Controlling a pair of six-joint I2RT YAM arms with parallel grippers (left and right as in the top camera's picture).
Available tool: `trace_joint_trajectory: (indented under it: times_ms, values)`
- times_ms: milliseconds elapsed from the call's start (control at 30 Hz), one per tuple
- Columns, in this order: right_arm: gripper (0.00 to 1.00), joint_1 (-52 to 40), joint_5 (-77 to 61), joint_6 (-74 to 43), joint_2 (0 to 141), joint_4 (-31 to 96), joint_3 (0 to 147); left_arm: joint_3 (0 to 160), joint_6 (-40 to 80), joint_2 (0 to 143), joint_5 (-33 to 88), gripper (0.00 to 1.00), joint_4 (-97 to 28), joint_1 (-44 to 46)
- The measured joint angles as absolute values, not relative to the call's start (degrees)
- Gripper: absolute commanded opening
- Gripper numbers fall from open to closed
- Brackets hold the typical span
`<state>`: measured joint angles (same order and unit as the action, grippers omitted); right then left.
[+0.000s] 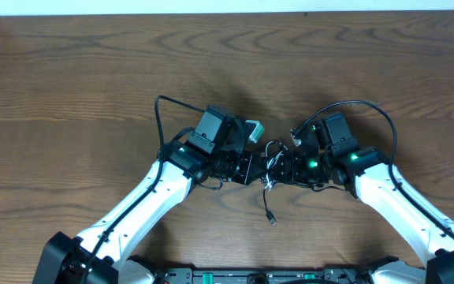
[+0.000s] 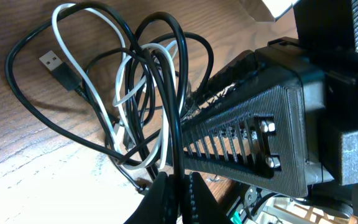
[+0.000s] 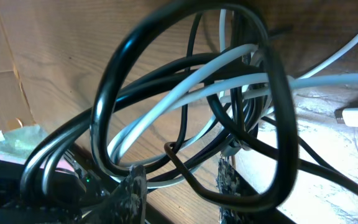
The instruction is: Untangle cables
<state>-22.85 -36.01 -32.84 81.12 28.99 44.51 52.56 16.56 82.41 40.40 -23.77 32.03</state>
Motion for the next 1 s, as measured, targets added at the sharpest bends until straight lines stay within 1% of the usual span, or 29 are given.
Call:
trace_joint_trajectory:
  times_ms: [533, 767, 1000]
  values:
    - [0.33, -24.36, -36.51, -32.84, 81.12, 29.17, 44.51, 52.56, 16.56, 82.41, 40.4, 0.07, -23.79, 32.03]
    - [0.33, -24.36, -36.25, -32.67, 81.12, 25.32, 44.49, 52.56, 16.56, 82.41, 40.38, 0.07, -23.79, 32.03]
    - [0.33, -25.61, -32.84, -32.67, 81.12, 23.53, 44.49, 52.56, 16.56, 82.41, 40.4, 0.07, -23.79, 32.03]
